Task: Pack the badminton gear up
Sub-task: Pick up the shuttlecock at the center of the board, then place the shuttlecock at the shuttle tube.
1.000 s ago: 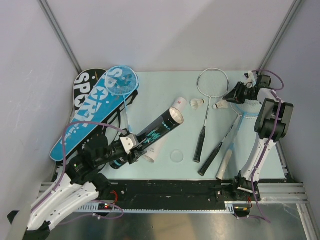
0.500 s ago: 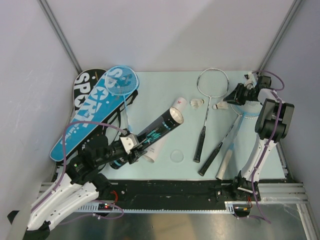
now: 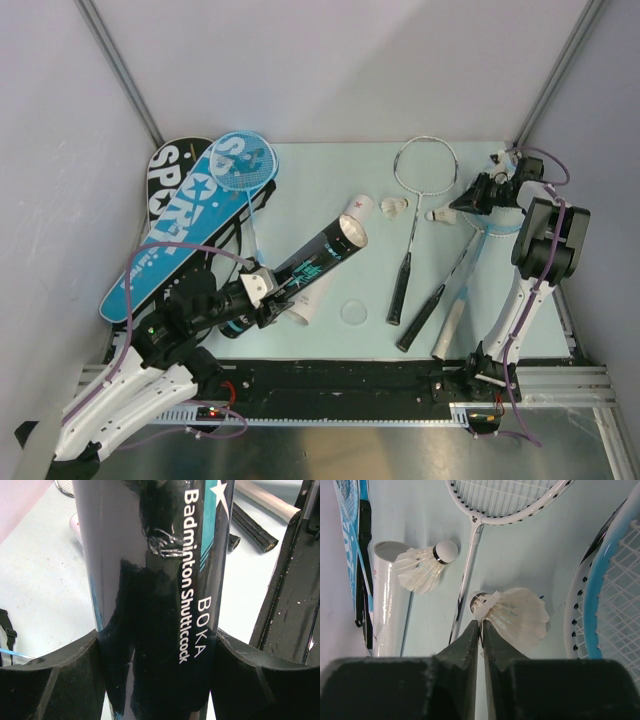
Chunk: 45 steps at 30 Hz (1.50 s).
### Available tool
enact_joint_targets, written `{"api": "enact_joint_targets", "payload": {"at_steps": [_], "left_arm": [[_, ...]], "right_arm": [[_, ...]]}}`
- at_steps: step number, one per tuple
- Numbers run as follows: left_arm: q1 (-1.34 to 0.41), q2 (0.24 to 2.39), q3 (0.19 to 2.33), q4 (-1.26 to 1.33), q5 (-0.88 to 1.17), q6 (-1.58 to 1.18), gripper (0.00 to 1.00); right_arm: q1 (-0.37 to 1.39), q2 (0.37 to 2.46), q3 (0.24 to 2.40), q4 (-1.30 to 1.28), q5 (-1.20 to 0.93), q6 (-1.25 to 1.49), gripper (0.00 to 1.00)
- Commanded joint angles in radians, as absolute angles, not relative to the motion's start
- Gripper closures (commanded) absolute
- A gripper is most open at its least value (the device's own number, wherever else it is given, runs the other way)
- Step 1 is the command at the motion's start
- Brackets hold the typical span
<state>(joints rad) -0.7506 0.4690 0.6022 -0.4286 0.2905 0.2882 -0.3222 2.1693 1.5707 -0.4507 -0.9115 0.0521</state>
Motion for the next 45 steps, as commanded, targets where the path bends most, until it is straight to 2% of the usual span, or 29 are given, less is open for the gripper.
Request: {"api": "enact_joint_targets", "payload": {"at_steps": [1, 3, 6, 13, 26, 37, 45], "left_arm": [[-0.752, 0.462, 0.612, -0.356, 0.273, 0.288, 0.61], [-0.752, 0.459, 0.612, -0.356, 0.272, 0.29, 0.61], [-0.752, 0.455, 0.612, -0.355, 0.268, 0.29, 0.61], [-0.753, 0.467, 0.611, -0.356, 0.271, 0.293, 0.61], [-0.752, 0.488, 0.604, -0.357, 0.252, 0.299, 0.61], [-0.752, 0.514, 0.607, -0.37, 0.197, 0.314, 0.61], [-0.752, 0.501, 0.599, -0.377, 0.197, 0.331, 0.61]], "right_arm": [[-0.331, 2.136, 1.562, -0.429, -0.938, 0.06, 0.91], [-0.331, 2.123, 1.548, -0.419, -0.933, 0.068, 0.97], [-0.331, 2.093, 1.524, -0.396, -0.935, 0.096, 1.0], [-0.323, 1.928, 1.462, -0.343, -0.887, 0.201, 1.0], [-0.206, 1.478, 1.396, -0.379, -0.792, 0.252, 1.0], [0.128, 1.086, 1.372, -0.456, -0.67, 0.194, 1.0], [0.388, 0.972, 1.371, -0.478, -0.632, 0.176, 1.0]]}}
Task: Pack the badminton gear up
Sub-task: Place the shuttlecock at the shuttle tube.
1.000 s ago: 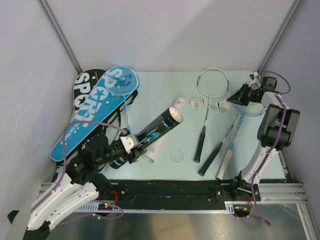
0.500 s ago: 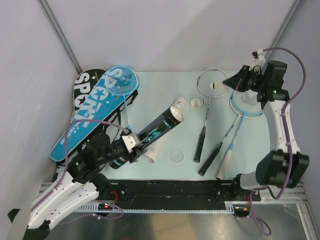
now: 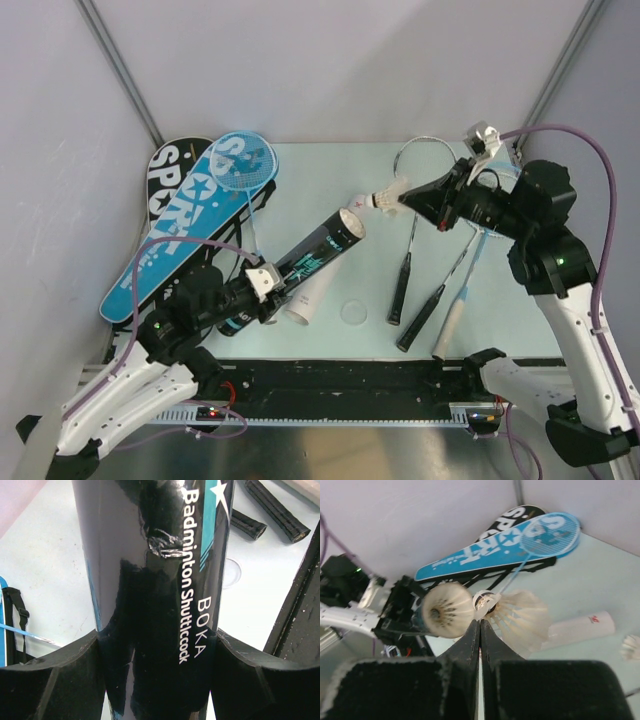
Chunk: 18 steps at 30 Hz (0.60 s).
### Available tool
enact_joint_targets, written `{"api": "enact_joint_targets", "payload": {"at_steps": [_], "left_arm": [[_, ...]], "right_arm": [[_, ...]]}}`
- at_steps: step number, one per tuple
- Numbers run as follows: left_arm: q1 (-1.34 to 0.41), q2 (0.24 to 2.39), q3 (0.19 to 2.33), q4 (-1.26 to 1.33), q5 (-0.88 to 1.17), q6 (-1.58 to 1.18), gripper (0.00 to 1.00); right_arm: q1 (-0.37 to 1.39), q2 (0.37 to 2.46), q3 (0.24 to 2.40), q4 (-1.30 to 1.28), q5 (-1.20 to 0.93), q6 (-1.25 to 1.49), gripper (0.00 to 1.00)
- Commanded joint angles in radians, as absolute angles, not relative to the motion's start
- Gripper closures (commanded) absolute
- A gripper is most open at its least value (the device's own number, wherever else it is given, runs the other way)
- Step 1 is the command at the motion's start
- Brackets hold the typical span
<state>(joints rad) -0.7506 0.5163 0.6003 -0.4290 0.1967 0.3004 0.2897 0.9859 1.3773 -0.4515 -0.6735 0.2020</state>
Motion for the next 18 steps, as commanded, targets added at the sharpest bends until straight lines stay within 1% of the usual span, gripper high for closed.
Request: {"api": "enact_joint_targets", "payload": {"at_steps": [1, 5, 18], "left_arm": [[-0.752, 0.5, 0.599, -0.377, 0.204, 0.333, 0.61], [-0.752, 0.499, 0.598, -0.377, 0.22, 0.338, 0.61], [-0.752, 0.476, 0.601, -0.376, 0.334, 0.383, 0.61]], "right_arm": [[0.424, 0.97, 1.371, -0.48, -0.618, 0.168, 1.0], [0.52, 0.973, 1.371, -0.49, -0.578, 0.14, 1.0], [0.624, 1.006, 1.34, -0.498, -0.63, 0.123, 1.0]]}}
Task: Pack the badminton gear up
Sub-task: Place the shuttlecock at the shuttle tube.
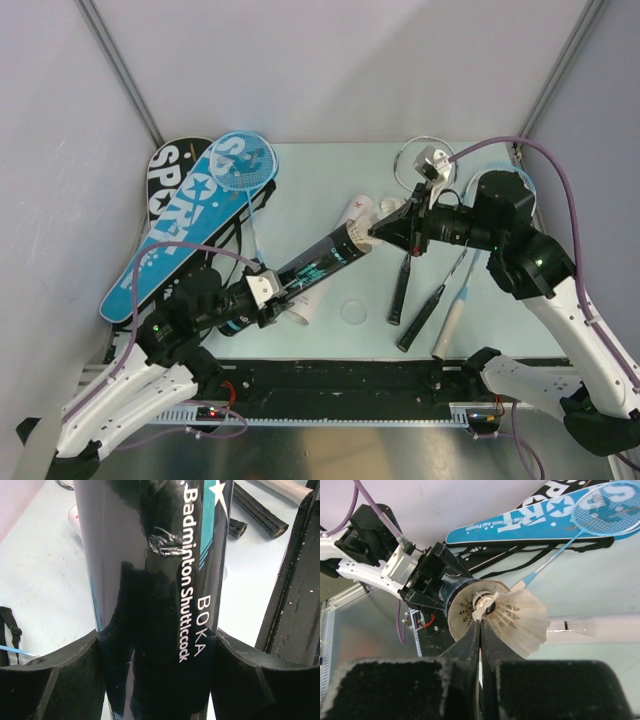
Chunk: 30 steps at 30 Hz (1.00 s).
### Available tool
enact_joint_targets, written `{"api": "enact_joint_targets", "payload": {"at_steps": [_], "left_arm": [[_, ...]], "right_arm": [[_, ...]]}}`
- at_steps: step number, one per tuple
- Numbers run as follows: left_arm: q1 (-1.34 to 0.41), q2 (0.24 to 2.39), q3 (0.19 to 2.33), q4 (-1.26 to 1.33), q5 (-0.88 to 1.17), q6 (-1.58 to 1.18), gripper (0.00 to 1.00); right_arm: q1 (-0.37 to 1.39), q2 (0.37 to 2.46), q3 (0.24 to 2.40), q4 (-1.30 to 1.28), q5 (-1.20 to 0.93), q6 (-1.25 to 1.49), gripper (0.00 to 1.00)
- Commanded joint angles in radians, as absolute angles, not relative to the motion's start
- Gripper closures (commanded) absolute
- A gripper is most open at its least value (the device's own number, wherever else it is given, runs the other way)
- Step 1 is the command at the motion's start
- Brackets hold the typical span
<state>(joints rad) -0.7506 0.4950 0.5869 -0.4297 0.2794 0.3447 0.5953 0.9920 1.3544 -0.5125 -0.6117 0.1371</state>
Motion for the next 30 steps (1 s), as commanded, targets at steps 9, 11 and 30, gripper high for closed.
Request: {"api": "enact_joint_targets", "payload": {"at_steps": [9, 11, 30], "left_arm": [[-0.752, 0.499, 0.618, -0.377, 0.322, 0.387, 0.61], [-0.753, 0.503, 0.62, -0.376, 0.317, 0.388, 0.61], [-0.752, 0.491, 0.618, -0.377, 0.278, 0.383, 0.61]], "right_arm": [[0.7, 1.056, 1.325, -0.469, -0.665, 0.131, 1.0], [0.712, 1.059, 1.319, -0.457, -0.672, 0.138, 1.0], [0.723, 1.026, 1.223, -0.358, -0.642, 0.23, 0.73]]}}
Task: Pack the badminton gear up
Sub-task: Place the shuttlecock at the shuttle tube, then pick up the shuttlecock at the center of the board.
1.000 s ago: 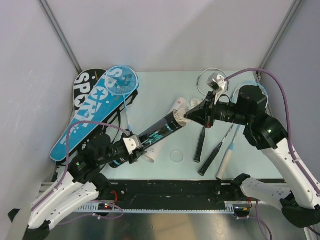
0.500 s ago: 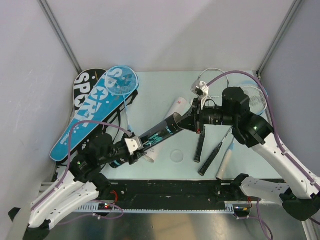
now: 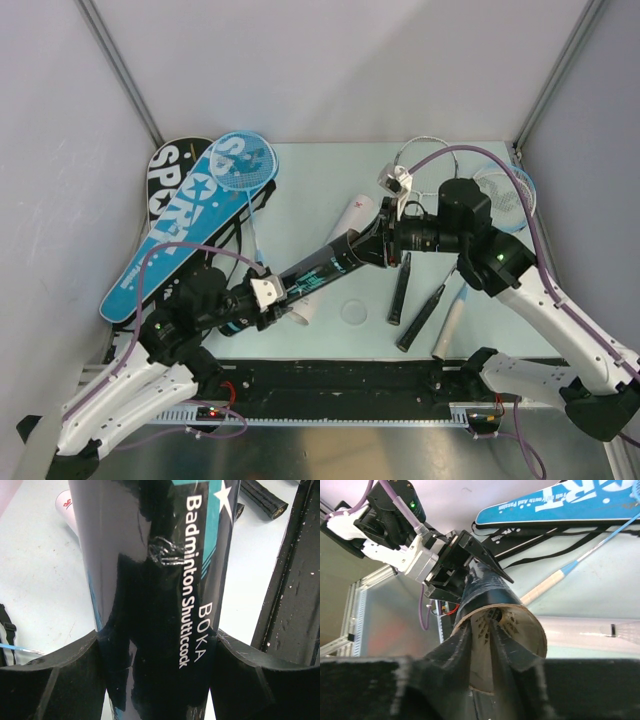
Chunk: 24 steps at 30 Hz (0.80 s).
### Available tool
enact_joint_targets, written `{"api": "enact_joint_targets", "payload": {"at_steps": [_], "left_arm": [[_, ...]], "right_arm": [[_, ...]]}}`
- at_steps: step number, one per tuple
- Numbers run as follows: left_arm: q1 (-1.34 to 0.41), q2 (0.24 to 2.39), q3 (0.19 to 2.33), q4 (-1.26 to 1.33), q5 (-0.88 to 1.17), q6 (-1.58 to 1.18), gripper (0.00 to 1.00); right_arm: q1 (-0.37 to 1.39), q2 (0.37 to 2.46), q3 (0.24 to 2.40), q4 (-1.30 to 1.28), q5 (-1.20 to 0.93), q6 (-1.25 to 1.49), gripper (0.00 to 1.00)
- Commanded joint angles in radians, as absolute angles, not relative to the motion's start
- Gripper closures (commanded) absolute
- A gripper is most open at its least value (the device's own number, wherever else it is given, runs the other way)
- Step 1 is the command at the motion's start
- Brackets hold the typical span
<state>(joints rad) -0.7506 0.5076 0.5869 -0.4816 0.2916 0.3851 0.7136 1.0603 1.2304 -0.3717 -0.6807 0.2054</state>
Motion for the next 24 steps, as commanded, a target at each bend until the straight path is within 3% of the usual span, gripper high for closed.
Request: {"api": "enact_joint_targets", "payload": {"at_steps": [1, 5, 17, 24], "left_arm": [[-0.752, 0.491, 0.618, -0.377, 0.274, 0.382, 0.61], [-0.753, 0.487, 0.615, -0.377, 0.258, 0.38, 0.61], [-0.752, 0.478, 0.614, -0.377, 0.22, 0.357, 0.61], [-0.752, 0.42, 0.61, -0.376, 0.193, 0.335, 0.6]], "right_arm": [[0.724, 1.011, 1.223, -0.357, -0.625, 0.234, 0.67], [0.717, 0.958, 1.223, -0.363, -0.553, 0.248, 0.51], [0.598, 0.866, 1.188, -0.267, -0.429, 0.318, 0.48], [0.566, 0.978, 1.119, -0.254, 0.063, 0.234, 0.48]]}}
